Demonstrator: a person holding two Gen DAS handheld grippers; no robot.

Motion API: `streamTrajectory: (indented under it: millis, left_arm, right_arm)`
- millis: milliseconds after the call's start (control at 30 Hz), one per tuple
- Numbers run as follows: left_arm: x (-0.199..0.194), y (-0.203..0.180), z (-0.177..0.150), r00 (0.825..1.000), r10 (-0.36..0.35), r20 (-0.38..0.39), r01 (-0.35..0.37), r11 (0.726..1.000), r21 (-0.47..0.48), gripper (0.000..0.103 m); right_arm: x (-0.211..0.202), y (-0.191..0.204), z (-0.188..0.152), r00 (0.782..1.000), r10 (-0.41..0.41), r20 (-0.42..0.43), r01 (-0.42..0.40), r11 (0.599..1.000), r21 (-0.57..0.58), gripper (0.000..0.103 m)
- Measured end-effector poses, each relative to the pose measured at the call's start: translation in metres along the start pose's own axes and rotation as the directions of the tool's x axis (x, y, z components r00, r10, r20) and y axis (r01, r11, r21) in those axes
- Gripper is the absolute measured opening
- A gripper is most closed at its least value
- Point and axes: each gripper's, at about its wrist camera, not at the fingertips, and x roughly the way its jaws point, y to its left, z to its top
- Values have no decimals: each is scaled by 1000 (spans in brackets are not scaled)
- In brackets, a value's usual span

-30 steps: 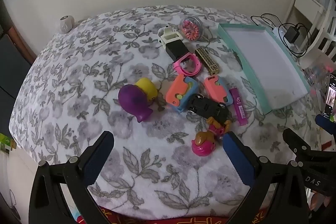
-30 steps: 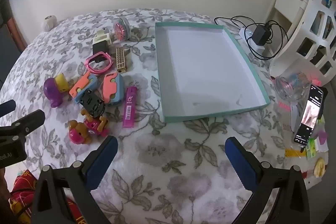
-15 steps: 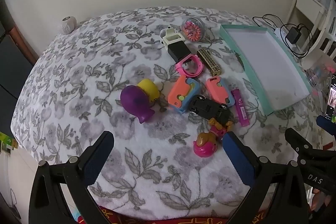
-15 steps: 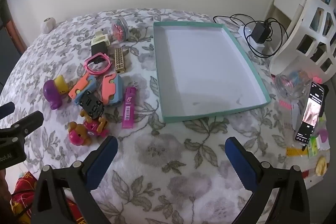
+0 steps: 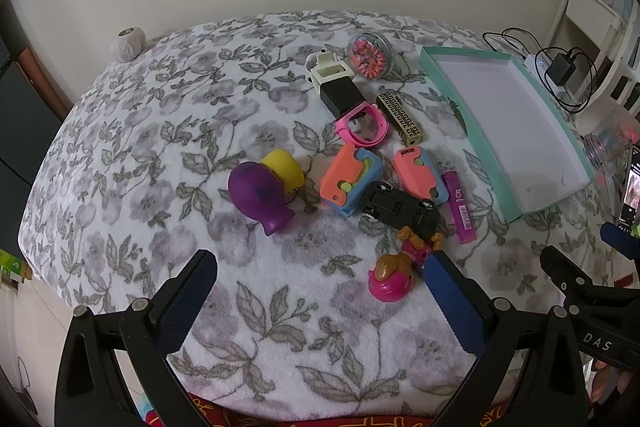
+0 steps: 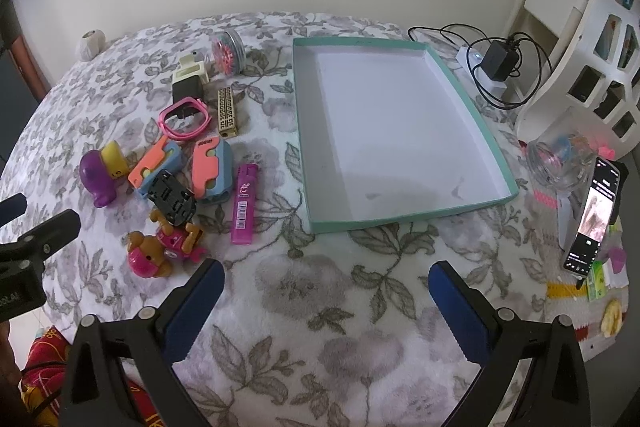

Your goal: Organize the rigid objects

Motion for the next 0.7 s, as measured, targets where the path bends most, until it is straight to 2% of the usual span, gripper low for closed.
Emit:
streamTrajectory:
  millis: [700]
  left_arm:
    - [3,3,2,1000,4,-3,-4,1000,-11,103]
  right_arm:
    - [2,2,1,1000,3,-1,-3,1000,-6,103]
